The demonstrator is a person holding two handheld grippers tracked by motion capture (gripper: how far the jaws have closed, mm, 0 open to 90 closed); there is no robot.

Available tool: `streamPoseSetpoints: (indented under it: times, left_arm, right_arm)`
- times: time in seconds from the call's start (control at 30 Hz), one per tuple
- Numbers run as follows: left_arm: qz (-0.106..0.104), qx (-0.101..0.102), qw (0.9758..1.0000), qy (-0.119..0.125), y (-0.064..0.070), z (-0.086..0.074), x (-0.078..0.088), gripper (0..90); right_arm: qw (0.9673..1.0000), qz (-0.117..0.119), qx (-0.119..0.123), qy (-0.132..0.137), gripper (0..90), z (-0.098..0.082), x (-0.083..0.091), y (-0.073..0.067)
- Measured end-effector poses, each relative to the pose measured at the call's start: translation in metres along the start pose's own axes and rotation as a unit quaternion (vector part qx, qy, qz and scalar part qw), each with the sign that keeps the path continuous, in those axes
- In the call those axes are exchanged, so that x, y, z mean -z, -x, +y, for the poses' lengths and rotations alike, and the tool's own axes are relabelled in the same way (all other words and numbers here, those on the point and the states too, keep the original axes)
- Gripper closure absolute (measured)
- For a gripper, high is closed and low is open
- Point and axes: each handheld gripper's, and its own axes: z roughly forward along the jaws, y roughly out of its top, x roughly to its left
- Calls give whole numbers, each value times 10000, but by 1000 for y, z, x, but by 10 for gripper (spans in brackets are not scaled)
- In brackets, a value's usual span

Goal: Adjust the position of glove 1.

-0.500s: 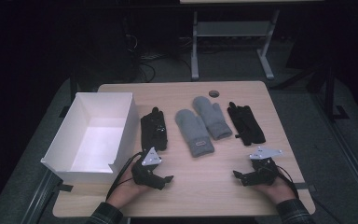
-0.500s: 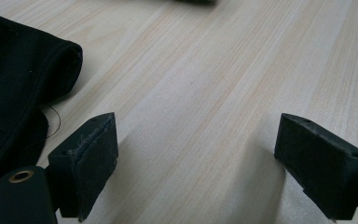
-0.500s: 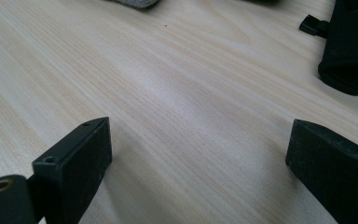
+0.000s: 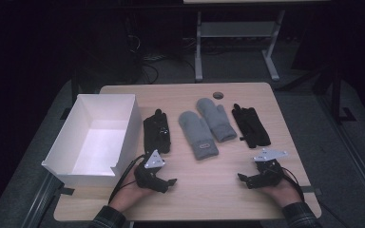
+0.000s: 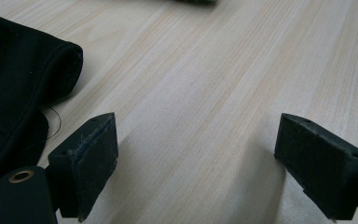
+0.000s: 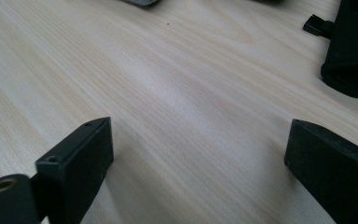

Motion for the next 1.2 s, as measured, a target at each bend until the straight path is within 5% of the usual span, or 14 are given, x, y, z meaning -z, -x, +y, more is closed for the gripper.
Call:
streamPoseSetpoints:
  times: [0.17, 0.43, 0.53, 0.87, 1.2]
  left_arm:
    - [1, -8, 10000, -1, 0, 0, 0, 127]
    - [-6, 35, 10000, 40, 0, 0, -1, 126]
    - [1, 12, 10000, 23, 0, 0, -1, 126]
    - [5, -19, 10000, 14, -1, 1, -1, 126]
    - [-15, -49, 10000, -8, 1, -2, 2, 127]
  right_arm:
    - [10000, 3, 8, 9, 215, 4, 0, 0]
    - [9988, 473, -56, 94, 764, 18, 0, 5]
    - [9979, 618, 32, 193, 891, 23, 2, 5]
    - [9950, 866, 234, 438, 878, 58, -12, 3]
    - [9921, 1105, 434, 401, 900, 91, -37, -2]
